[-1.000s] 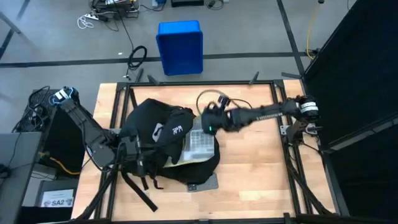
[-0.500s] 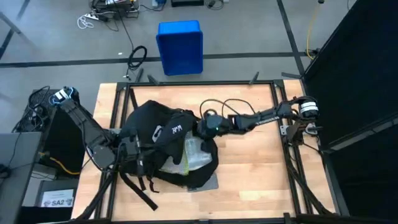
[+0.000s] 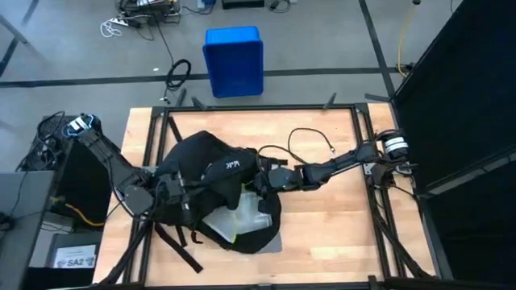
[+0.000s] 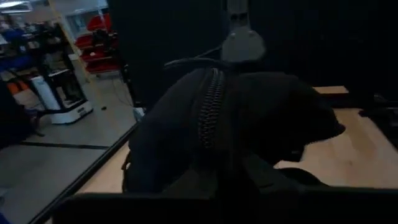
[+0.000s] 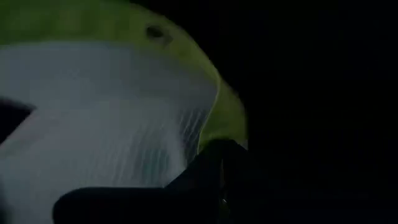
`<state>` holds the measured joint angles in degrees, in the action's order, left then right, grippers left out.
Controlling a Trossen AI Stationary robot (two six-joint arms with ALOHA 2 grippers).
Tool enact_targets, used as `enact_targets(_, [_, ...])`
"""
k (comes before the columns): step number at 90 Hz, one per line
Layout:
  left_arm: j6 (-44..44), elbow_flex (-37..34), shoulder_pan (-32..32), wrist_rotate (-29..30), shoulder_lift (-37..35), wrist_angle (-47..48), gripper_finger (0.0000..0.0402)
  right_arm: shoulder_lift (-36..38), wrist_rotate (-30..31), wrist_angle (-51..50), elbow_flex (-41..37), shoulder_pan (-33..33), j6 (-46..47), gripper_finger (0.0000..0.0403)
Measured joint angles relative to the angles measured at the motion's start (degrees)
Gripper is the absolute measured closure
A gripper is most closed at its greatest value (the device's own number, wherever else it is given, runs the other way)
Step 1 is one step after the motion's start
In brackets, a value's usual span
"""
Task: Unpack backpack
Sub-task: Put the zip bag into the backpack
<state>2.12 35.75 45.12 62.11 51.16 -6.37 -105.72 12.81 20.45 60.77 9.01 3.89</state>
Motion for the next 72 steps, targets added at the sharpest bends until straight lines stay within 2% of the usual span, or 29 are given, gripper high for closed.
enact_targets(18, [-0.4,0.0,-0.2,-1.3,0.0,0.0,0.0401,-0.5,2.2,5.2,0.0,-0.8,-5.5,0.0391])
enact_targets(33, [-0.4,0.0,-0.2,-1.4,0.0,0.6,0.0401,-0.5,7.1,7.4,0.1,2.7,-14.0,0.0353])
enact_targets(48, [-0.4,0.0,-0.2,-1.4,0.0,0.6,0.0401,-0.5,16.4,10.0,0.0,6.7,-18.9,0.0282])
enact_targets(72, [-0.6,0.0,-0.2,-0.9,0.0,-0.1,0.0401,-0.5,21.6,19.7,0.1,10.2,-19.4,0.014])
